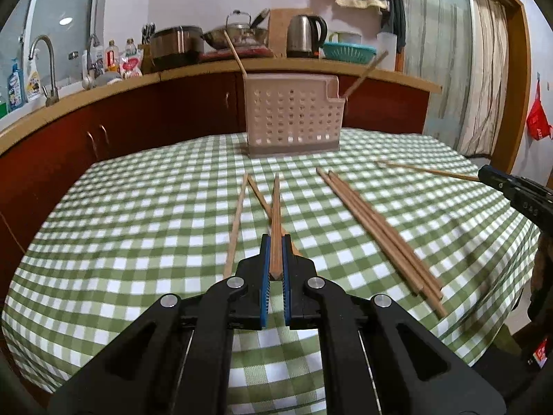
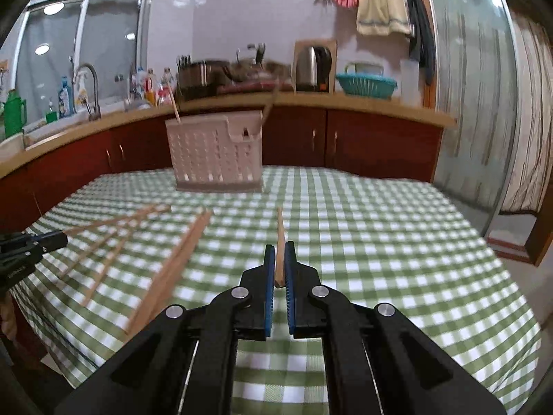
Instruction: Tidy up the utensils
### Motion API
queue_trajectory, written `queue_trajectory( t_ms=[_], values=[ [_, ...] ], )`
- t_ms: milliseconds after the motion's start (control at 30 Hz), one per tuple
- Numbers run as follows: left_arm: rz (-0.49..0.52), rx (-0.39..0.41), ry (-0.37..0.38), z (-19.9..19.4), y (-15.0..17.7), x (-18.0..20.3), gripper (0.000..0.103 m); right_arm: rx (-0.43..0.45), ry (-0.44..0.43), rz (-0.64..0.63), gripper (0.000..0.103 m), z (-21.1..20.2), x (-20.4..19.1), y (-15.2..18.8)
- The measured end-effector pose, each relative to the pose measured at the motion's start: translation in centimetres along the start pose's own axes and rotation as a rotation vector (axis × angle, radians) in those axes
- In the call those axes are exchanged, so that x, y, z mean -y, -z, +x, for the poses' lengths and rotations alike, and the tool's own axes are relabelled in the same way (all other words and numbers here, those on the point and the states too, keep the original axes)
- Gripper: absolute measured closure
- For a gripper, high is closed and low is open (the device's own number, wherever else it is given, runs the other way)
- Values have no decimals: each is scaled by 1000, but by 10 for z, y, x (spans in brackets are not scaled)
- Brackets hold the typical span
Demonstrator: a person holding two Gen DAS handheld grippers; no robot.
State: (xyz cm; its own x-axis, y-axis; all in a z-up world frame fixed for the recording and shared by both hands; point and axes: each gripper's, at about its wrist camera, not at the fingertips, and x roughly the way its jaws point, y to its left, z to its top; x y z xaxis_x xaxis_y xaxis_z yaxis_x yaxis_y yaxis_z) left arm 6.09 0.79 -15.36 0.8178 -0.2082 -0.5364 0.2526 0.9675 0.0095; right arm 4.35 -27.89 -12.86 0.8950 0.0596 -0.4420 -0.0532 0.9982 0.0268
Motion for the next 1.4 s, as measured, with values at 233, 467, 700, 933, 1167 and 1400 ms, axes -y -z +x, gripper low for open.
queue_trajectory(
  t_ms=[233,467,700,933,1167,1400],
  values=[
    [-2,78,-6,-21,-20,1,97,97,-7,-17,97,-23,-8,-22],
    [-5,94,-7,-22,-29,1,97,132,-18,-16,97,-21,-10,-34],
    [-33,123,2,-20,-53,-7,97,194,-30,-15,97,-15,-8,-62],
    [-39,153,2,-14,-88,-14,97,233,-51,-8,97,5,-6,-92],
    [-37,162,4,0,-114,-18,97,252,-63,-16,97,27,-10,-115],
    [-22,177,-6,14,-131,-18,97,237,-57,-17,96,52,-11,-127]
  ],
)
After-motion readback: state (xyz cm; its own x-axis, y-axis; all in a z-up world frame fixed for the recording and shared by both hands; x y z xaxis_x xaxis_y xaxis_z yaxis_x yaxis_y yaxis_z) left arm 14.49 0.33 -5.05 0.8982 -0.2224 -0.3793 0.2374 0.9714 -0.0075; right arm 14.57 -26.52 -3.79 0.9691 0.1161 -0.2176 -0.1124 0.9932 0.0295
